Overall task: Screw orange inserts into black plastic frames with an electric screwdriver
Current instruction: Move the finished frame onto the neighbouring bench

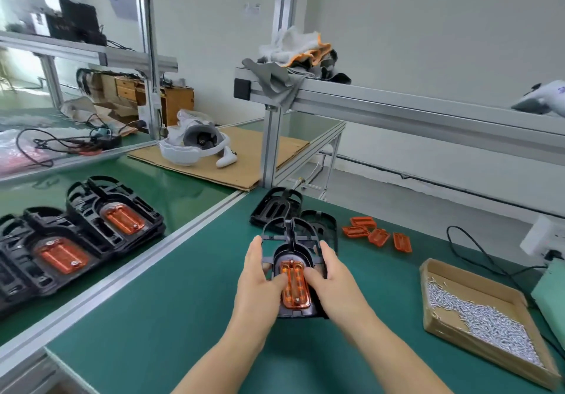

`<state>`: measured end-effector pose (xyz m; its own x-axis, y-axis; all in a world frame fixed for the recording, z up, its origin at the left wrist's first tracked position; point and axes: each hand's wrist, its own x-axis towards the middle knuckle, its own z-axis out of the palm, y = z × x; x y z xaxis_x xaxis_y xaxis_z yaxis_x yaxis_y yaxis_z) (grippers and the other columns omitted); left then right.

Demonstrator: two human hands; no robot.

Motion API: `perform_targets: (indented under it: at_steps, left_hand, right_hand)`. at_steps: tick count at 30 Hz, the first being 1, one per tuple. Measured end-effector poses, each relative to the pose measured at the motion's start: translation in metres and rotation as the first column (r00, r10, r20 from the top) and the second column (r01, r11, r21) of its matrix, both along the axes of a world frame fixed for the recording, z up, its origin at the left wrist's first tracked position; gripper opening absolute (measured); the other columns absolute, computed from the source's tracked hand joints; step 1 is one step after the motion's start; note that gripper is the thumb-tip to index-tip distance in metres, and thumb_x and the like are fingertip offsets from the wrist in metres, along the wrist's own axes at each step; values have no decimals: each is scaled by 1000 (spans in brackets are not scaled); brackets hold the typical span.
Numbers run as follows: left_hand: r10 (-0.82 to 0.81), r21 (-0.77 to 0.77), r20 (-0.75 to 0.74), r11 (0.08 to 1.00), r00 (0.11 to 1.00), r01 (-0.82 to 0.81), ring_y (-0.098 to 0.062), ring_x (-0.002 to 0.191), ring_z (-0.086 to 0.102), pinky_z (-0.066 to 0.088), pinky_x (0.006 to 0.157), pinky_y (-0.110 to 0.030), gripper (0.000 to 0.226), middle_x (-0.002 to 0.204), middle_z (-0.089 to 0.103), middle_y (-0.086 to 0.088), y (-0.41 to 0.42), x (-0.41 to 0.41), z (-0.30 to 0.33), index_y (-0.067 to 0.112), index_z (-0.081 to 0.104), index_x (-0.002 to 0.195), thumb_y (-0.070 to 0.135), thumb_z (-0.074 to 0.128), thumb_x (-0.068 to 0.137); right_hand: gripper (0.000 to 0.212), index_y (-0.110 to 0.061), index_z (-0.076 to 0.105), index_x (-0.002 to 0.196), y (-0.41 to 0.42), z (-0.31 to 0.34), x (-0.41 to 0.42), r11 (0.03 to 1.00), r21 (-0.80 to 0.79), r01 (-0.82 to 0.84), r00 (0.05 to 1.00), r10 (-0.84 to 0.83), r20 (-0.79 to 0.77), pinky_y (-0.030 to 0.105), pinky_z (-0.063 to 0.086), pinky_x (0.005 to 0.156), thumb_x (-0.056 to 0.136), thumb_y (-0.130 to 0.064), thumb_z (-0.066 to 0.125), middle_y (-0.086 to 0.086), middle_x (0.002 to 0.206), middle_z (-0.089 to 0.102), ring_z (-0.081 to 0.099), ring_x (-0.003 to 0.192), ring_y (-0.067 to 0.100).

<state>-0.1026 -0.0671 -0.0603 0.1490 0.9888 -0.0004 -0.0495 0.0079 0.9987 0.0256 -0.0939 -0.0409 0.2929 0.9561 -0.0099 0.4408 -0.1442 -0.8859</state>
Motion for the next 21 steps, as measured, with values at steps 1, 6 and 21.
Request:
perform_targets:
  at_steps: [1,6,21]
  left_hand:
    - [26,5,8,1000,1000,-26,-10,134,36,39,108,-42,80,148,37,4,4,-7,1,39,23,147,-6,54,88]
    - [143,3,51,990,988,-144,-20,132,43,42,105,-46,80,146,41,2,22,-47,5,39,26,146,-7,54,87]
    - [533,96,111,834,839,-543,-14,136,37,37,110,-43,81,151,34,8,51,-180,18,28,22,150,-9,52,85]
  right_hand:
    - [64,-24,17,154,6,3,-8,1000,5,-27,1000,27,8,1,30,85,100,-19,50,-9,148,39,44,121,-2]
    - [64,-22,13,155,36,10,-47,988,11,-156,987,156,46,-2,22,82,101,-19,47,-5,156,28,31,124,0]
    - [58,-20,14,155,104,9,-194,872,48,-488,872,484,80,18,26,105,102,-12,38,0,153,34,34,137,10]
